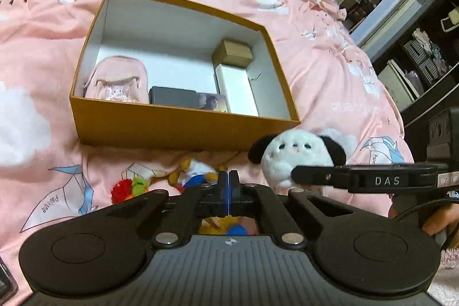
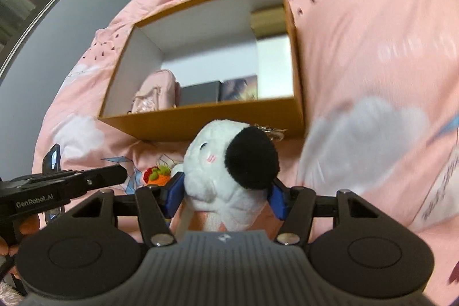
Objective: Organize objects
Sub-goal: 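Lift both plush toys and carry them over the orange box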
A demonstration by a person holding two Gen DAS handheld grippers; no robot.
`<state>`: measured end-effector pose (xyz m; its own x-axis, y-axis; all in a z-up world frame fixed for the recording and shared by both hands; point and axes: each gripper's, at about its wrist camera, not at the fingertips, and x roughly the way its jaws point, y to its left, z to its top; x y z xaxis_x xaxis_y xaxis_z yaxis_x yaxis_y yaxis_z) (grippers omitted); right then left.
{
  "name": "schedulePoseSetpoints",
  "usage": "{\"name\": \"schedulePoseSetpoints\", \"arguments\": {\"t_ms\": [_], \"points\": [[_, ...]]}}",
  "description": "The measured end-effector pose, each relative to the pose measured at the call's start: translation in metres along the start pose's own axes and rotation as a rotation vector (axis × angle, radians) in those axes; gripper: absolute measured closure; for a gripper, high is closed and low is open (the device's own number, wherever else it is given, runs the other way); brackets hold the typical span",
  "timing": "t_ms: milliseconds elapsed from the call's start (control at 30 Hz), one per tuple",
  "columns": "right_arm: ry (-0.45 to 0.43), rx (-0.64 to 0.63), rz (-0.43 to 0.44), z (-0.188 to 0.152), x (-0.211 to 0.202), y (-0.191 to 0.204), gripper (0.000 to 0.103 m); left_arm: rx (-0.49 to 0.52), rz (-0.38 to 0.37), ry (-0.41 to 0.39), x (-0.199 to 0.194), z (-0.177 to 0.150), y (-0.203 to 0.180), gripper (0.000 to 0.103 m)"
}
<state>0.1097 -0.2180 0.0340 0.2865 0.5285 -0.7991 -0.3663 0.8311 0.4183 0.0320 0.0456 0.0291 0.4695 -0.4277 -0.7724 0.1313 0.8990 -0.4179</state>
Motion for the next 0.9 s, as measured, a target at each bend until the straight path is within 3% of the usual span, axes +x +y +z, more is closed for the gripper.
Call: {"name": "schedulePoseSetpoints", "arguments": {"t_ms": [67, 200, 333, 600, 800, 900], "points": [[0.007, -0.014, -0.031, 0.001, 0.006, 0.001, 0.042, -0.035, 0.007, 0.018, 0.008, 0.001, 0.006, 0.096], [0.046, 0.002, -0.069, -0.007, 0.027, -0.004, 0.041, -0.133, 0.003, 0.078, 0.028, -0.002, 0.021, 0.065], [0.066, 0.020, -0.085, -0.014, 0.034, -0.013, 0.041, -0.169, 0.034, 0.135, 0.051, 0.000, 0.018, 0.047], [0.082, 0.069, -0.094, -0.021, 0.040, -0.033, 0.041, 0.049, 0.162, 0.236, 0.086, -0.004, -0.028, 0.039], [0.086, 0.089, -0.079, -0.022, 0.043, -0.039, 0.041, 0.093, 0.246, 0.272, 0.104, -0.009, -0.029, 0.038], [0.091, 0.091, -0.074, -0.022, 0.047, -0.040, 0.041, 0.078, 0.270, 0.300, 0.115, -0.011, -0.021, 0.044]]}}
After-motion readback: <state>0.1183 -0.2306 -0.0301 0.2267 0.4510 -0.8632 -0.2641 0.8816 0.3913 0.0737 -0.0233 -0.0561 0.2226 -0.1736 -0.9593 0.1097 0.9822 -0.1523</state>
